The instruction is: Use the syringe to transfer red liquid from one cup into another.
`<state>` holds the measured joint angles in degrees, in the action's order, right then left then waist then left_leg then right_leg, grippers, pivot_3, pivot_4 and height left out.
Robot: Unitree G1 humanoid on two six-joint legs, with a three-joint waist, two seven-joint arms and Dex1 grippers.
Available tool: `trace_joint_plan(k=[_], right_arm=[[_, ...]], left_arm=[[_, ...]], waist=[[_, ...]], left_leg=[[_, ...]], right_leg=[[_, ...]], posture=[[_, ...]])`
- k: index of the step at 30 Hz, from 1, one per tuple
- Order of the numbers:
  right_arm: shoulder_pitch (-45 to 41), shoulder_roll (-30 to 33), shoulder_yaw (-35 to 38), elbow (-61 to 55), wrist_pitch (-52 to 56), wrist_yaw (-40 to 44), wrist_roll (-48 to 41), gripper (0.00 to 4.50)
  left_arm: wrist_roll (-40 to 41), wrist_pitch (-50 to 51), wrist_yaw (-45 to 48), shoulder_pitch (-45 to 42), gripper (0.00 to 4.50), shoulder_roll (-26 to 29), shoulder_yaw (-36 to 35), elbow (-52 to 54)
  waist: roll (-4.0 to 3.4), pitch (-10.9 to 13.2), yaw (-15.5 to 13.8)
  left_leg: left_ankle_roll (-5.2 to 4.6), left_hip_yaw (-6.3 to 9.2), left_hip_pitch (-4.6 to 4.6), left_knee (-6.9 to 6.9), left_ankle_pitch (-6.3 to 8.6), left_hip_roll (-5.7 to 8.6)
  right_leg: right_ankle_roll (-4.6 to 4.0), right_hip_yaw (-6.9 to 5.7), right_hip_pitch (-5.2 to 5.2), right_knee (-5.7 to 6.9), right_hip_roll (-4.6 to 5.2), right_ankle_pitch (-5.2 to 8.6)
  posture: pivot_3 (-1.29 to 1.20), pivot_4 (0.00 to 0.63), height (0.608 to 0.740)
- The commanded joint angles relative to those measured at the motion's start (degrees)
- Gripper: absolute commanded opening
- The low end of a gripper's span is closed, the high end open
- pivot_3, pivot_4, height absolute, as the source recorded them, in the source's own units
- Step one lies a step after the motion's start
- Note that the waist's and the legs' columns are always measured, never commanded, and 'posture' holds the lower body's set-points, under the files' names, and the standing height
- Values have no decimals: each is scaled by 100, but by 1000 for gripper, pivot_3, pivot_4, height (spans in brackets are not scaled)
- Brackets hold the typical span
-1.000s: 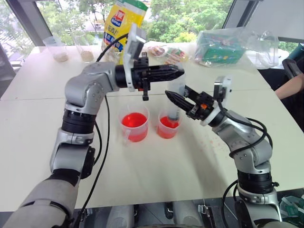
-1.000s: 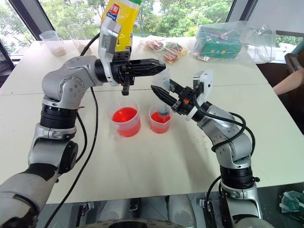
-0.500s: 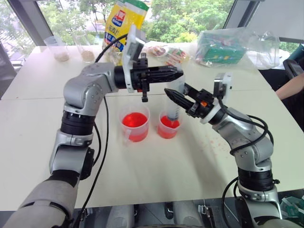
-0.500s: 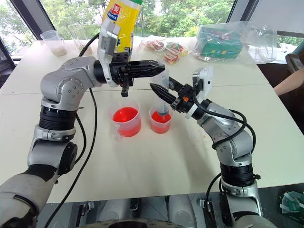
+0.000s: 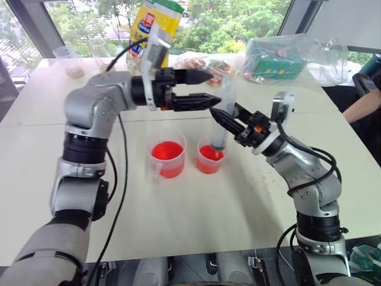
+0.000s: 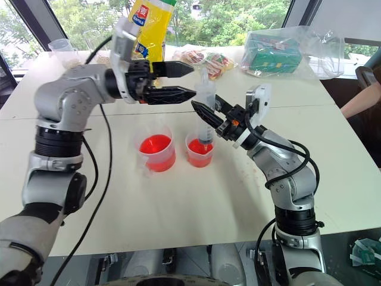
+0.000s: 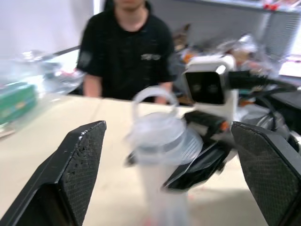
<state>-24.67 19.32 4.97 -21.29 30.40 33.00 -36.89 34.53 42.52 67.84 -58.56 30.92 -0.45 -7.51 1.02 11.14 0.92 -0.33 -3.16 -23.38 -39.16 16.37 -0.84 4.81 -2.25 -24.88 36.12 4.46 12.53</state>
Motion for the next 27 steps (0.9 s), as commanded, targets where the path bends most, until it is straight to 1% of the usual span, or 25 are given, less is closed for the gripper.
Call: trace_joint_plan(k=[1,4,6,7,10,11,13,15,16,18,21,24,27], right_arm=[[-218,77,239,-229,-61,-43,-212,1355],[-472,122,440,-139,129,-287,-364,1355],[-756,152,652,-57,445,-637,-593,1355],[-961,172,830,24,726,-941,-798,1355],[-1765,409,1533,535,1803,-2041,-1560,1355],[-1999,586,1716,784,2304,-2368,-1757,1355],[-2343,1067,1807,1237,3322,-2755,-1825,1355],[-2418,1465,1706,1518,4028,-2787,-1816,1355],[-2337,1694,1495,1594,4221,-2705,-1651,1355],[-2189,1937,1242,1737,4572,-2626,-1454,1355],[-1910,2030,1049,1832,4840,-2443,-1350,1355],[-1767,1978,952,1999,5049,-2371,-1190,1355],[-1602,1887,658,2448,5059,-2355,-795,1355]], left_arm=[[229,167,18,148,4453,336,-339,368],[331,264,-72,361,4453,525,-482,561],[363,291,-155,475,4453,565,-518,646],[390,303,-188,529,4453,574,-530,692],[414,275,-255,730,4453,591,-535,882],[417,255,-275,799,4453,591,-532,938],[454,244,-315,907,4453,587,-543,1035],[474,235,-351,989,4453,590,-544,1109],[471,218,-367,1034,4453,591,-540,1143],[458,184,-399,1106,4453,593,-530,1203],[449,165,-471,1194,4453,596,-535,1291],[456,164,-523,1273,4453,608,-541,1381],[522,246,-610,1429,4453,632,-580,1570]], waist=[[0,0,-16],[0,0,-38],[0,0,-42],[0,0,-40],[-1,1,-22],[-1,1,-23],[0,0,-39],[1,0,-44],[0,0,-33],[0,0,-26],[0,0,-12],[-1,0,-10],[0,0,-16]], left_leg=[[0,0,-1,0,0,0],[0,1,-4,-3,0,3],[0,1,-4,-3,0,5],[0,1,-4,-4,0,6],[0,-1,-3,-3,0,5],[1,-1,-3,-3,-1,4],[1,-1,-3,-1,-1,2],[-1,2,-5,3,0,2],[-4,1,-5,4,3,2],[-11,-6,-6,5,6,3],[-15,-10,-8,4,8,4],[-15,-11,-7,4,8,4],[-15,-10,-7,2,8,3]], right_leg=[[0,-1,0,-1,0,0],[0,-3,0,-1,7,0],[0,-3,1,-2,9,0],[0,-3,2,-1,10,0],[0,-2,1,1,10,-1],[-1,-2,0,2,11,-1],[-2,-2,0,1,12,0],[-4,-6,1,-3,13,1],[-4,-5,1,-5,13,1],[-4,-2,0,-8,14,1],[-2,1,-2,-10,13,0],[-1,2,-4,-7,10,0],[-1,2,-3,-7,9,0]], posture=[[0,150,740],[0,150,740],[0,150,740],[0,150,740],[0,150,740],[0,150,740],[0,150,740],[0,150,740],[0,150,740],[0,150,740],[0,150,740],[0,150,740],[0,150,740]])
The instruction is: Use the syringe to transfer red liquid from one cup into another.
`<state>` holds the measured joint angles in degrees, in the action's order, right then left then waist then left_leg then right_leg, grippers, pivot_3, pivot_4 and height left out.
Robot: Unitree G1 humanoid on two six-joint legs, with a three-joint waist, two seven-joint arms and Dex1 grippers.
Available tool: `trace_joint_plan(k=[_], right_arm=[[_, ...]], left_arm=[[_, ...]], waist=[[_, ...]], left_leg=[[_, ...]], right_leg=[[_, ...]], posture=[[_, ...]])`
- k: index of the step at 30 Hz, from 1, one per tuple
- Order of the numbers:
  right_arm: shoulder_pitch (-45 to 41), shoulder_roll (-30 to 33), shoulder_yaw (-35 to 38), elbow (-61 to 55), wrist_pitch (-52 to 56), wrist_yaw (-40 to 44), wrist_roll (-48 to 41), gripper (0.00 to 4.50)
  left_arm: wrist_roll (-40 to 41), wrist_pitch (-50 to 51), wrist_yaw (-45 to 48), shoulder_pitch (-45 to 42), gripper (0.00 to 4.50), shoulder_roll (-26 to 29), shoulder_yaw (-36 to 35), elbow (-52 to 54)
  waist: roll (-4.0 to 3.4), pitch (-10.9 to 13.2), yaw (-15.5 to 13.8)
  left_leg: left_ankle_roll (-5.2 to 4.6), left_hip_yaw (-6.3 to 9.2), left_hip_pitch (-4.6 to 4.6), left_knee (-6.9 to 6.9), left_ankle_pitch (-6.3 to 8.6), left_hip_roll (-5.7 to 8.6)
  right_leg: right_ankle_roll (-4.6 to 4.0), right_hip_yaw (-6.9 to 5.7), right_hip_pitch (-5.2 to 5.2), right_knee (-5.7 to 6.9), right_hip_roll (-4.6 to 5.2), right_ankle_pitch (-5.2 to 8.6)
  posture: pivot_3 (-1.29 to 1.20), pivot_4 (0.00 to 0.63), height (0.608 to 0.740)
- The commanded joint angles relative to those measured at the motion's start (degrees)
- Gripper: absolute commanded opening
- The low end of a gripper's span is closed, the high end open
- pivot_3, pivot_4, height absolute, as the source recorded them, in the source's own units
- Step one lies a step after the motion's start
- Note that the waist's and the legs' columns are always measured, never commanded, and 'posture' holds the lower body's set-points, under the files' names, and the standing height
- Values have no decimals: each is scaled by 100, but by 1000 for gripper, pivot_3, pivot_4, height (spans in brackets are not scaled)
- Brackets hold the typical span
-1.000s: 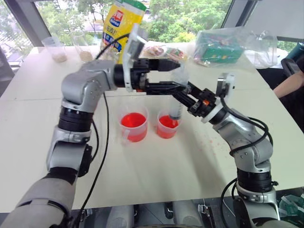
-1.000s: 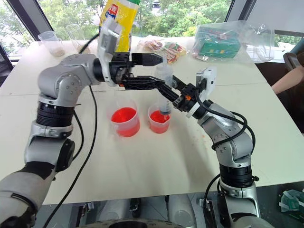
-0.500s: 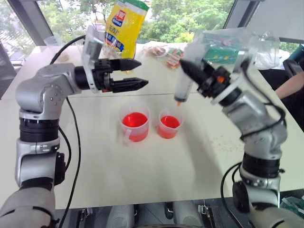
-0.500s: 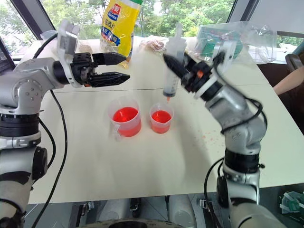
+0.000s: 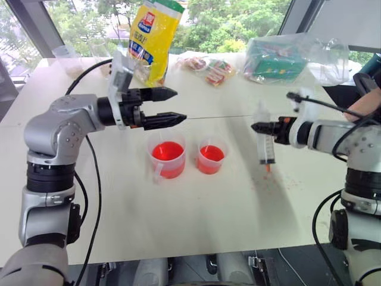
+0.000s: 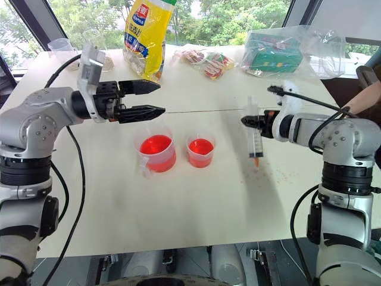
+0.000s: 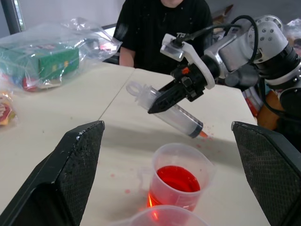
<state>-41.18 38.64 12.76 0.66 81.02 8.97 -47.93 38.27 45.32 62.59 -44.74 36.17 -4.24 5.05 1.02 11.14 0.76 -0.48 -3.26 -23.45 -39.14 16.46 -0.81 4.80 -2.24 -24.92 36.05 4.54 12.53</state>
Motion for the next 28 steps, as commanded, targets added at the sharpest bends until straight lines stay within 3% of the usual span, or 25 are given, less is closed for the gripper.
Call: trace_joint_plan(k=[1,4,10,11,18,28], right_arm=[[94,-60,-229,362,-85,56,466,1355],[184,-131,-347,585,-257,237,718,1355],[179,-226,-241,549,-200,568,825,4312],[181,-225,-218,489,-169,619,823,4461],[205,671,44,-1234,-17,1710,206,4461],[1295,2174,1018,-3016,-405,3522,-906,4461]], left_arm=[[159,-14,-110,96,4453,120,-202,368],[201,52,-167,251,4453,199,-164,564],[331,149,-264,438,4500,325,-173,775],[354,165,-276,459,4500,343,-182,804],[588,396,-322,759,4500,698,-327,1086],[868,590,-479,1063,4500,980,-505,1324]], waist=[[1,-1,-1],[1,-1,-3],[5,-3,-5],[5,-3,-4],[0,1,-8],[3,0,-27]], left_leg=[[0,0,0,-1,0,0],[0,-1,-1,-1,0,1],[0,1,0,-1,0,1],[0,2,1,-2,0,1],[0,4,-4,1,0,-1],[0,7,-3,-2,1,1]], right_leg=[[0,0,0,-1,0,0],[0,1,0,-2,0,0],[1,0,2,-2,0,0],[1,0,4,-2,0,0],[2,-1,-4,-2,-2,1],[3,-4,7,-20,0,3]], posture=[[0,150,740],[0,150,740],[0,150,740],[0,150,740],[0,150,740],[0,150,740]])
